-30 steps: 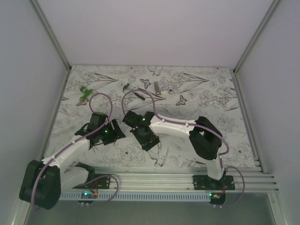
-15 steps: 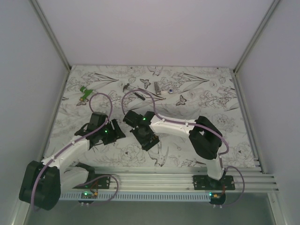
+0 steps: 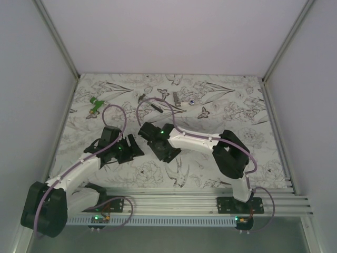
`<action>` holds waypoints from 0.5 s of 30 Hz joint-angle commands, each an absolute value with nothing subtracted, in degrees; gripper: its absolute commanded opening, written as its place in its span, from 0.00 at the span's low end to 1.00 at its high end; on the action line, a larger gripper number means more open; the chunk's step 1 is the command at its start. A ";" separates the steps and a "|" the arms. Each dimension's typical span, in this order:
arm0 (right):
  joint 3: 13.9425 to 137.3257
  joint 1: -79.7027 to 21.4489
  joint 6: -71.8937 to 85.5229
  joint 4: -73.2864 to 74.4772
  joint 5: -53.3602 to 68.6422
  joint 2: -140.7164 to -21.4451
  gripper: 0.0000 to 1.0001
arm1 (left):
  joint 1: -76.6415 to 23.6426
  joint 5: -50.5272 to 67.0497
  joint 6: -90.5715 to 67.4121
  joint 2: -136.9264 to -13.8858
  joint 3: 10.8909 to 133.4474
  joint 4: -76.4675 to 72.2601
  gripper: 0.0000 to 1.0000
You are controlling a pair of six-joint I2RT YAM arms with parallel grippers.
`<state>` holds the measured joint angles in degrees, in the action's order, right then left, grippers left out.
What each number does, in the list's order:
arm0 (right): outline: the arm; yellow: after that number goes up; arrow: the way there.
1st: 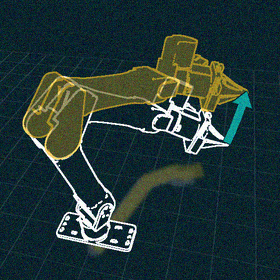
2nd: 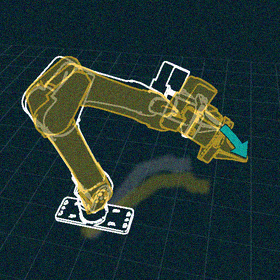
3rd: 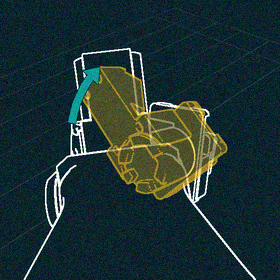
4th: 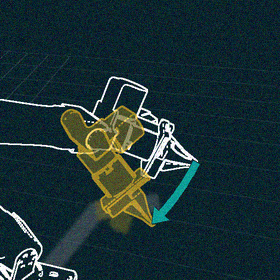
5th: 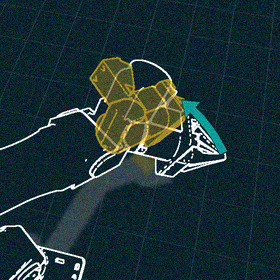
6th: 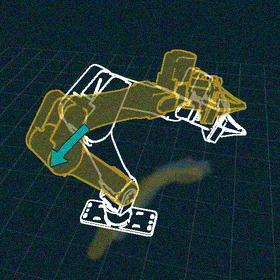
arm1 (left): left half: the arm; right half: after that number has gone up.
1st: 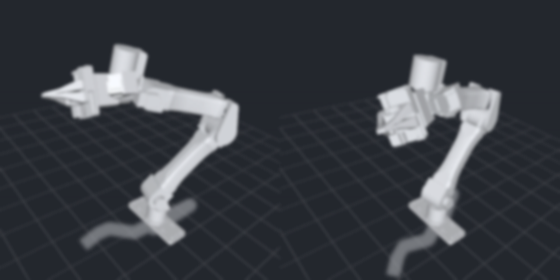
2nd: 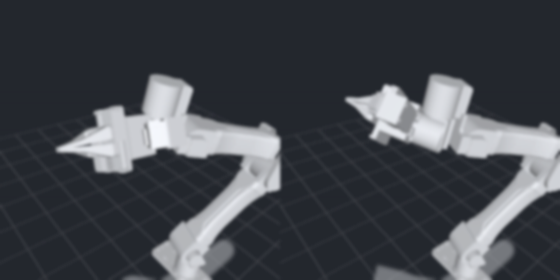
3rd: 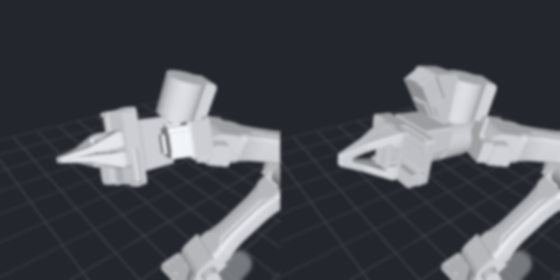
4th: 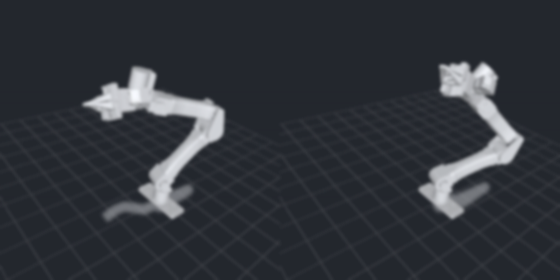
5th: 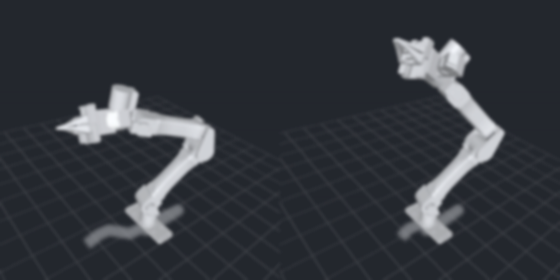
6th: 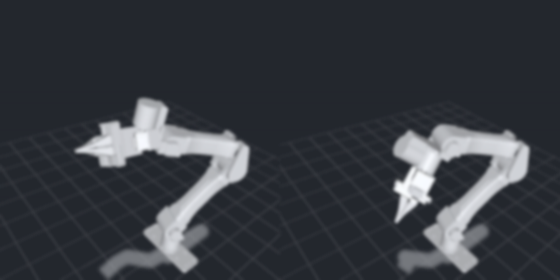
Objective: Snap on the fuse box
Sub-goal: Install the fuse at the fuse box base.
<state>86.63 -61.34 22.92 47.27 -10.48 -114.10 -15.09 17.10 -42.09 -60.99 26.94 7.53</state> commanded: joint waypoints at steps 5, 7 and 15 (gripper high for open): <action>84.43 -59.90 21.12 44.69 -12.83 -105.77 0.52 | -18.63 18.85 -43.66 -62.24 29.80 8.53 0.70; 82.05 -58.58 21.23 43.37 -12.72 -103.41 0.53 | -19.96 18.44 -43.68 -63.43 30.86 8.51 0.70; 66.51 -46.84 24.21 31.63 -6.81 -92.69 0.55 | -25.81 17.24 -42.12 -69.87 37.04 8.39 0.69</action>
<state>72.88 -52.93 21.87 39.44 -10.50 -97.03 -23.35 17.69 -42.98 -67.02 33.52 7.60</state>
